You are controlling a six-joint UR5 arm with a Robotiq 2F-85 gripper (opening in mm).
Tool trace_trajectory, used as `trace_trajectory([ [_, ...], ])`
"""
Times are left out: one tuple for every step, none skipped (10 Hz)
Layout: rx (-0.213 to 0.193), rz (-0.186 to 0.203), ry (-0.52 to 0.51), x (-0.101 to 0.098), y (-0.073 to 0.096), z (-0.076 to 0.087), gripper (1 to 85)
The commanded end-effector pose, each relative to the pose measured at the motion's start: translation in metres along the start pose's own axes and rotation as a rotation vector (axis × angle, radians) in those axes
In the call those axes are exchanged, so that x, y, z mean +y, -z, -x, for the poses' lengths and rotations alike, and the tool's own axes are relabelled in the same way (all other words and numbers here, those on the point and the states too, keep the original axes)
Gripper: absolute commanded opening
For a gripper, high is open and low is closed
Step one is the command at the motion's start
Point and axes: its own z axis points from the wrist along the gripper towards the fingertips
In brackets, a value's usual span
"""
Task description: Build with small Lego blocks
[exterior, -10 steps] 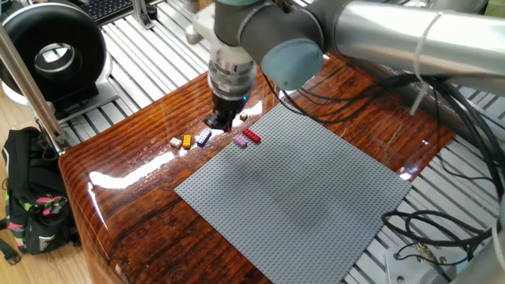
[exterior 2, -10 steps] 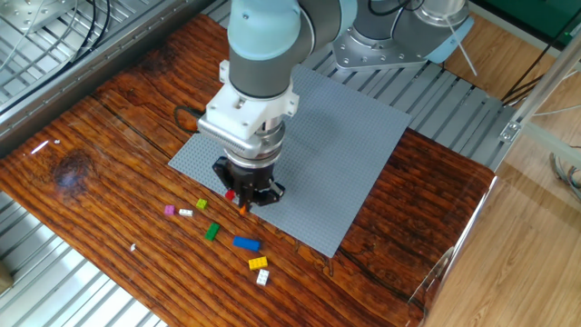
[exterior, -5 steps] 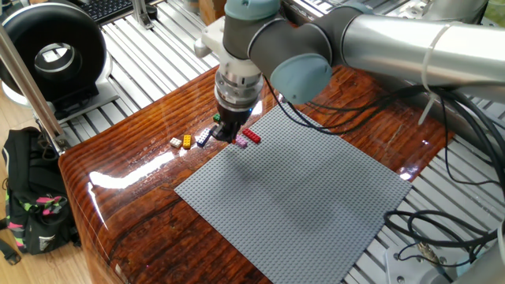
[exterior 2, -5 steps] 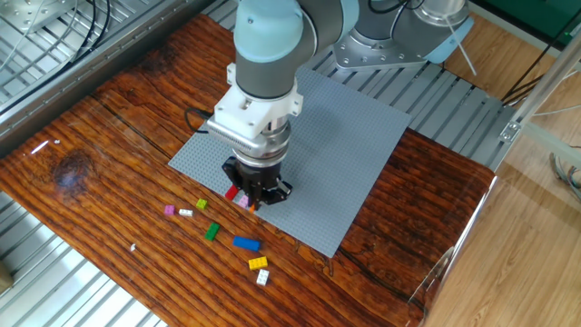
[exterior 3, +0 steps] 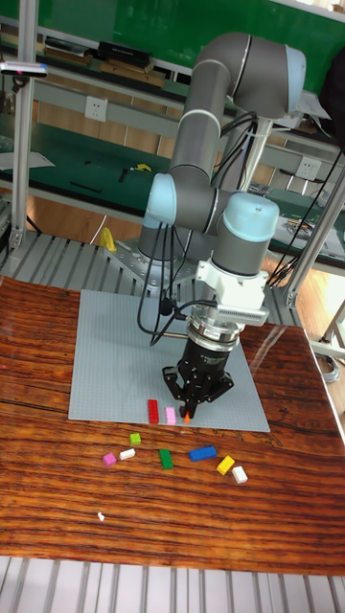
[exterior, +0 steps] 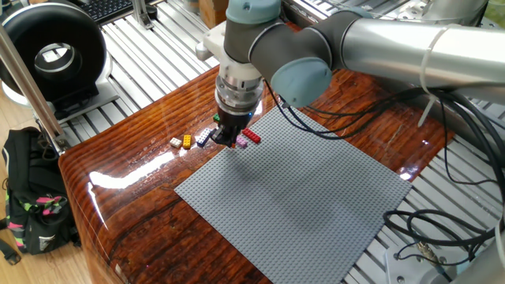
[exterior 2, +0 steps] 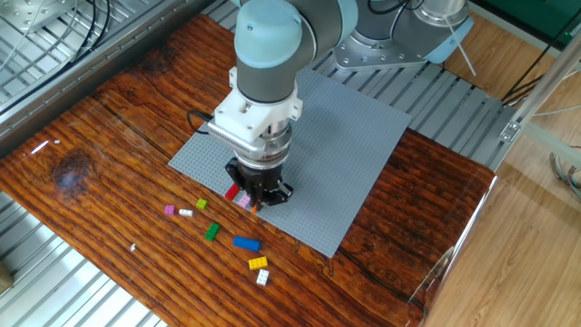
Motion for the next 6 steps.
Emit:
trace_trajectory([
  [0.007, 0.004, -0.002, -0.0004, -0.0019, -0.0021, 1.7],
  [0.012, 0.006, 0.005, -0.0005, -0.0027, -0.0032, 1.7],
  [0.011, 0.012, 0.006, 0.0009, -0.003, -0.0027, 1.7],
  [0.011, 0.013, 0.004, 0.0009, -0.003, -0.0022, 1.7],
  [0.012, 0.013, 0.003, 0.0009, -0.0031, -0.0025, 1.7],
  [0.015, 0.014, 0.0, 0.0009, -0.0036, -0.0032, 1.7],
])
